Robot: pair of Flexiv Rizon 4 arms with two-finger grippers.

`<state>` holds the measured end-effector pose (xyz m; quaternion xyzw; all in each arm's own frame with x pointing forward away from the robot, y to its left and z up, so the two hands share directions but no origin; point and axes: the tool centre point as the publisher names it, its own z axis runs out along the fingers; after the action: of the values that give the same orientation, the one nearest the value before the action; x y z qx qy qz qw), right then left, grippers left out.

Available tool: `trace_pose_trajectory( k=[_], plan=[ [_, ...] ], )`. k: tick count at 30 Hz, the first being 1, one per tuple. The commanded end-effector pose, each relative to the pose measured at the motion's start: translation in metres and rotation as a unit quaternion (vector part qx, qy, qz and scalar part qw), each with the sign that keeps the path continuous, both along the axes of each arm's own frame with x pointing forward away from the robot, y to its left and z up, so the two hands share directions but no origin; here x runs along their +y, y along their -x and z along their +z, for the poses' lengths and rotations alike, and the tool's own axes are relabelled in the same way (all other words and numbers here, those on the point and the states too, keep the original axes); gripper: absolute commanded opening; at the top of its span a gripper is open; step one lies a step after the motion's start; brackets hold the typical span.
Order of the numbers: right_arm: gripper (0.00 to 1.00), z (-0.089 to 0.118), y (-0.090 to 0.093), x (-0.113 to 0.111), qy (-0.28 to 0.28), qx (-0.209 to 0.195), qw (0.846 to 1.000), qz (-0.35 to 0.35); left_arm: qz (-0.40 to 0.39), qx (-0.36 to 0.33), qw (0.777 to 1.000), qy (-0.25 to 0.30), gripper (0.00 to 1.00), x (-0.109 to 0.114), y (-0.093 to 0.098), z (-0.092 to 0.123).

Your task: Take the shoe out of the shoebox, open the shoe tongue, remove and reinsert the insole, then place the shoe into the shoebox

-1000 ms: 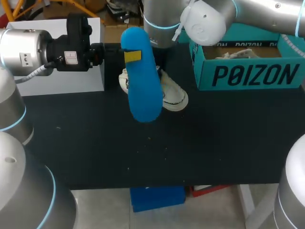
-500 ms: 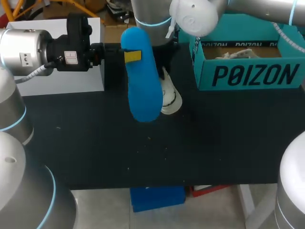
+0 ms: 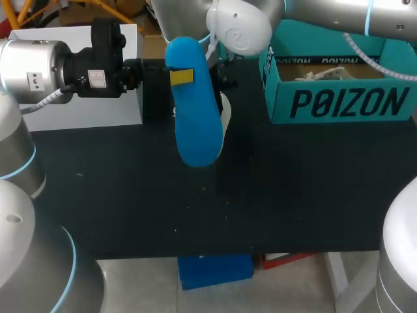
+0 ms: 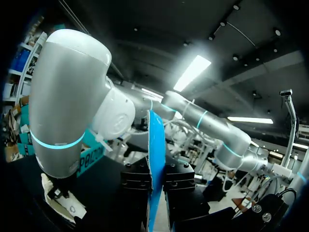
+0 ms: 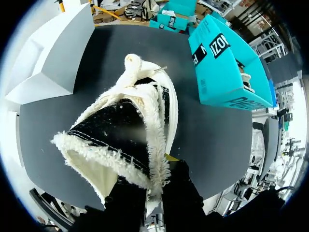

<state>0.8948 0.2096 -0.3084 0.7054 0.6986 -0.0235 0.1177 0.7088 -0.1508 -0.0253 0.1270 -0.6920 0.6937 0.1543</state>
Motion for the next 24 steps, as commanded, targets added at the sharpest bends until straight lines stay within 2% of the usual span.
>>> trace_pose_trajectory(
  k=[1,15,24],
  plan=[
    [0.0,-0.014,0.0,0.007,-0.004,-0.015,0.998,-0.06,0.002,0.0,1.0,0.0,0.0,-0.001,0.001,-0.001],
    [0.0,-0.052,0.003,0.008,-0.026,-0.02,0.999,0.002,0.002,0.0,1.0,0.0,0.0,-0.001,0.001,-0.001],
    [0.0,-0.071,0.005,0.006,-0.029,-0.009,1.0,-0.006,0.002,0.0,1.0,0.0,0.0,-0.001,0.001,-0.001]
  ],
)
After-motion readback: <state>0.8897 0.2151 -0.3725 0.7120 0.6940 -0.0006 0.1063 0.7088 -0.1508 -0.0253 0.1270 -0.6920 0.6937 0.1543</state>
